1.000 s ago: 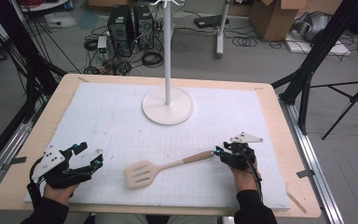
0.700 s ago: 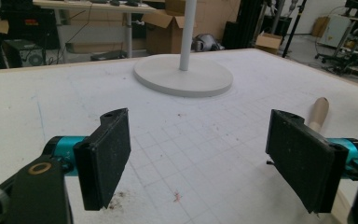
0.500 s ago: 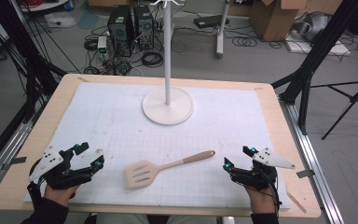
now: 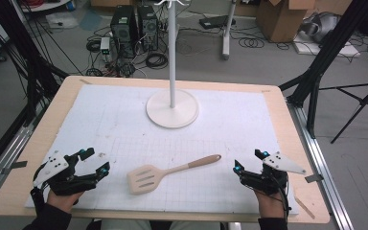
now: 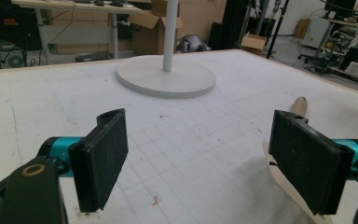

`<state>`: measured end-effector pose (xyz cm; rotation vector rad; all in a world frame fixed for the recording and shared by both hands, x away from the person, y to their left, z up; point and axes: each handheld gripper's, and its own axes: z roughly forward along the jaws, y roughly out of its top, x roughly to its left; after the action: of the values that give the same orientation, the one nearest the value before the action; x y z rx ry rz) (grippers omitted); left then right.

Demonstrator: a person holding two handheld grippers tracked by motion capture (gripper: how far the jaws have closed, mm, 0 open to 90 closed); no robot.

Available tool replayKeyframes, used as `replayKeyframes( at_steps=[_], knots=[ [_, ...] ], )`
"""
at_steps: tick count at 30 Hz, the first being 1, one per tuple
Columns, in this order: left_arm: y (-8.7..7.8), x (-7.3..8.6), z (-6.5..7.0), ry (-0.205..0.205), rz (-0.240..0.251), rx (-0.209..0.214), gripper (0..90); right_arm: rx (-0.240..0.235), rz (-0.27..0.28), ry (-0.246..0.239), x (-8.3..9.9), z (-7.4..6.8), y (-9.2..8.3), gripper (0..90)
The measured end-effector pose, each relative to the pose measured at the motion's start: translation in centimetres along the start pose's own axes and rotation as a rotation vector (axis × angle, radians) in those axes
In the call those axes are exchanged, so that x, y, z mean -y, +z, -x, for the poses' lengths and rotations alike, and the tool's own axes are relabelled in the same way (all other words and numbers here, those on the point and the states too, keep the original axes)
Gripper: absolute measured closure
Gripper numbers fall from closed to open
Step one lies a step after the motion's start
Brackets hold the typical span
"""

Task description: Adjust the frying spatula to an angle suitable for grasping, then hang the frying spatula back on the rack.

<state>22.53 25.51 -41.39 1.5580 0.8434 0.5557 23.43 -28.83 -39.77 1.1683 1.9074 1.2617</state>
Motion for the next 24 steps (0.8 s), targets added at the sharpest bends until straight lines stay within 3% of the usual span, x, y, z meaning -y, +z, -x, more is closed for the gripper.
replayKeyframes(
  at_steps=[7, 12, 15, 17, 24],
  knots=[
    [0.3, 0.0, 0.3, 0.008, -0.008, 0.010, 21.1, 0.003, 0.000, -0.005, 0.1, 0.0, -0.2, 16.7],
    [0.9, 0.0, 0.6, 0.013, -0.024, 0.042, 21.1, 0.011, -0.002, -0.005, 0.2, 0.2, -0.4, 16.6],
    [0.9, -0.7, 1.3, 0.055, -0.017, 0.036, 20.9, 0.012, -0.009, -0.017, 0.2, -0.1, -0.5, 16.6],
    [1.0, -0.9, 1.4, 0.061, -0.014, 0.041, 21.1, 0.013, -0.015, -0.018, 0.3, -0.1, -0.4, 16.6],
    [1.8, -2.3, 2.8, 0.082, -0.070, 0.111, 22.0, 0.007, -0.024, -0.016, 0.3, -0.1, -0.4, 16.6]
  ],
)
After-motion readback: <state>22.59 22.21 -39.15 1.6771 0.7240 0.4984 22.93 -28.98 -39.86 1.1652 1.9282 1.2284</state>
